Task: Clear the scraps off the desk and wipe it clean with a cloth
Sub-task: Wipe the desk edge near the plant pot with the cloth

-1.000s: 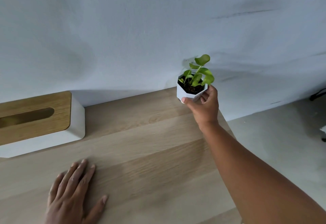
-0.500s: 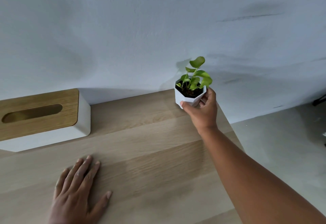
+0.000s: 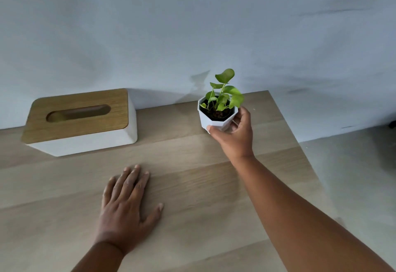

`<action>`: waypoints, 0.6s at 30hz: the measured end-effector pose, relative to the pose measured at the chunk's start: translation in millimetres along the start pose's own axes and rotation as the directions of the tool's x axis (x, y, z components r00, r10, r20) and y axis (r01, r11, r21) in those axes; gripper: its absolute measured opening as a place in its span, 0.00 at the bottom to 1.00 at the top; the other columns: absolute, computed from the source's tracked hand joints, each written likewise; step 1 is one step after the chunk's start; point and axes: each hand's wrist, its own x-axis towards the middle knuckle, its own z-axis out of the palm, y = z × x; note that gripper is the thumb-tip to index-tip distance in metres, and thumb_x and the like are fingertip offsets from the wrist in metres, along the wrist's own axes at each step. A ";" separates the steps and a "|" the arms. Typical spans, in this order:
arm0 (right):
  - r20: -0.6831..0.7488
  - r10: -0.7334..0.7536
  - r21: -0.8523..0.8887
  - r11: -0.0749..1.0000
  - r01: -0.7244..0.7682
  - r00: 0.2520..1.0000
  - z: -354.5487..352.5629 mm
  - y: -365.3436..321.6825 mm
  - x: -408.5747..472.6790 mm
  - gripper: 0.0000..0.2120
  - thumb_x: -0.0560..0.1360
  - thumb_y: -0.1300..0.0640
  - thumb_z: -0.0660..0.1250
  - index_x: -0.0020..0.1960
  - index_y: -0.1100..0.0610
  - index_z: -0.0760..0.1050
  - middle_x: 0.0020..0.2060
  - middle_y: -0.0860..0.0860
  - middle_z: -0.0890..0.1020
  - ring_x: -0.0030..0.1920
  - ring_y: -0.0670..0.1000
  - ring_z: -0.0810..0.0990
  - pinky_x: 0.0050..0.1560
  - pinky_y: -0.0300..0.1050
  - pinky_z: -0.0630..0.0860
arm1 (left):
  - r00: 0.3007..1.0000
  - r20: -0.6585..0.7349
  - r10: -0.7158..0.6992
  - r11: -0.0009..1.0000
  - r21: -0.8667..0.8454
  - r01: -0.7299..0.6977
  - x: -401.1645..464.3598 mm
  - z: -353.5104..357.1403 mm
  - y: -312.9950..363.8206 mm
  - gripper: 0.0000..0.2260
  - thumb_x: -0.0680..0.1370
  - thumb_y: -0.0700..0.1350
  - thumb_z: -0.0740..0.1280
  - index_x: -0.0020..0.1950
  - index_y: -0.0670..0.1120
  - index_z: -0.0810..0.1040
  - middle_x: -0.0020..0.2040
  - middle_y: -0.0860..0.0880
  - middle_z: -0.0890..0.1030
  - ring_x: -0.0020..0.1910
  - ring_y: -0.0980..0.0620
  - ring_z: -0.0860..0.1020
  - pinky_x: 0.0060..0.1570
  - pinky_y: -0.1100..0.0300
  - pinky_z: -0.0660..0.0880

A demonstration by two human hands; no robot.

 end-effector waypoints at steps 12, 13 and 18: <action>0.102 -0.001 0.014 1.000 0.000 0.995 73.4 0.8 -35.1 0.40 0.61 0.62 0.84 0.68 0.51 0.71 0.60 0.46 0.82 0.57 0.43 0.84 0.53 0.38 0.80 | 1.000 -0.002 -0.023 1.000 0.001 0.023 -2.2 4.4 -1.9 0.38 0.75 0.70 0.62 0.79 0.50 0.68 0.82 0.48 0.64 0.83 0.48 0.56 0.78 0.38 0.58; 0.111 -0.001 0.019 1.000 -0.002 0.994 79.8 0.1 -36.1 0.40 0.61 0.61 0.84 0.68 0.50 0.71 0.60 0.46 0.82 0.57 0.43 0.84 0.53 0.38 0.81 | 1.000 0.001 -0.025 1.000 0.003 0.025 -2.3 4.6 -2.3 0.38 0.75 0.70 0.62 0.79 0.50 0.68 0.82 0.48 0.63 0.83 0.48 0.56 0.78 0.38 0.58; 0.144 -0.013 0.020 1.000 0.010 0.990 108.2 -1.1 -38.8 0.39 0.60 0.60 0.84 0.66 0.47 0.71 0.58 0.43 0.83 0.56 0.43 0.84 0.51 0.37 0.80 | 1.000 -0.002 -0.027 1.000 -0.001 0.027 -2.7 5.4 -3.1 0.38 0.75 0.70 0.62 0.79 0.50 0.68 0.82 0.48 0.63 0.83 0.47 0.57 0.78 0.37 0.58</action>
